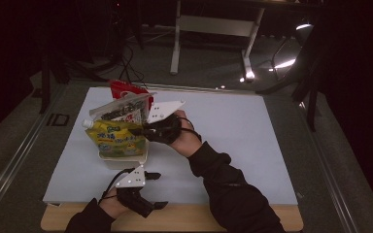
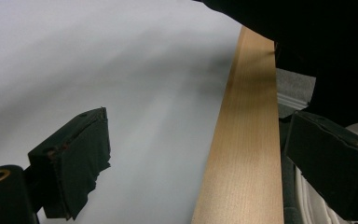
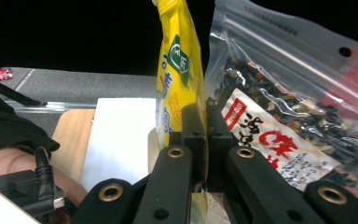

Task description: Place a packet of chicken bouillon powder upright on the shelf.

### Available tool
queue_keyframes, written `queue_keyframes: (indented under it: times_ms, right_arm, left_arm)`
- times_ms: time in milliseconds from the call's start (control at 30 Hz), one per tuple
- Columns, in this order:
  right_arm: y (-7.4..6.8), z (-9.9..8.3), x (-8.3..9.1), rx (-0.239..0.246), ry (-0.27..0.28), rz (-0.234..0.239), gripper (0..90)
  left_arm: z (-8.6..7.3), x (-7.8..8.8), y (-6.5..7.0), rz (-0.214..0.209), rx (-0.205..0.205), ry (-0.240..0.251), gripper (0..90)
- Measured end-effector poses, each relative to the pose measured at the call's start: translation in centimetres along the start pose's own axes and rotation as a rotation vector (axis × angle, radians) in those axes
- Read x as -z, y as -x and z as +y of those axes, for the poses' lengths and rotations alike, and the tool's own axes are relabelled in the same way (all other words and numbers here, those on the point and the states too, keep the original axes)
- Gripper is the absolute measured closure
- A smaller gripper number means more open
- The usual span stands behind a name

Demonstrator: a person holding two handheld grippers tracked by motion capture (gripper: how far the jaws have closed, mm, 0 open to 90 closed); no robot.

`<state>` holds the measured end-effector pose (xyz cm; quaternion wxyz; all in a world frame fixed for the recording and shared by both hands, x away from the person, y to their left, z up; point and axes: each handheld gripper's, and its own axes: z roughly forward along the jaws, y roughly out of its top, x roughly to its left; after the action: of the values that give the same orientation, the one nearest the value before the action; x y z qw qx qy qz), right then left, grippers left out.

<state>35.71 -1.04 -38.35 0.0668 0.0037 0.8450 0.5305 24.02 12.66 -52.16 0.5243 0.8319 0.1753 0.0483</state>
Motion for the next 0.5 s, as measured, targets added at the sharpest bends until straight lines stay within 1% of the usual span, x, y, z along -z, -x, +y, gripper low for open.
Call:
queue_keyframes:
  times_ms: [67, 100, 167, 267, 333, 500]
  right_arm:
    - [0.0, -0.2, -0.1, -0.004, 0.003, 0.007, 90.0]
    - [0.0, -0.3, -0.2, -0.008, 0.002, 0.018, 90.0]
    - [0.0, -0.3, -0.2, -0.009, 0.002, 0.019, 90.0]
    - [0.0, -0.6, -0.4, -0.026, 0.002, 0.042, 90.0]
    - [0.1, -0.9, -0.6, -0.029, -0.012, 0.039, 90.0]
    - [0.2, -2.0, -1.5, -0.052, -0.018, 0.051, 90.0]
  left_arm:
    - [0.0, 0.0, 0.0, -0.001, 0.002, 0.001, 7.4]
    - [0.0, 0.0, 0.0, 0.0, -0.001, 0.0, 7.4]
    - [0.0, 0.0, -0.1, -0.002, 0.001, 0.0, 7.4]
    - [-0.1, 0.0, -0.1, 0.001, 0.004, -0.002, 7.4]
    - [-0.1, 0.0, -0.1, 0.002, 0.004, -0.003, 7.4]
    - [-0.1, 0.0, -0.1, 0.002, 0.007, 0.001, 7.4]
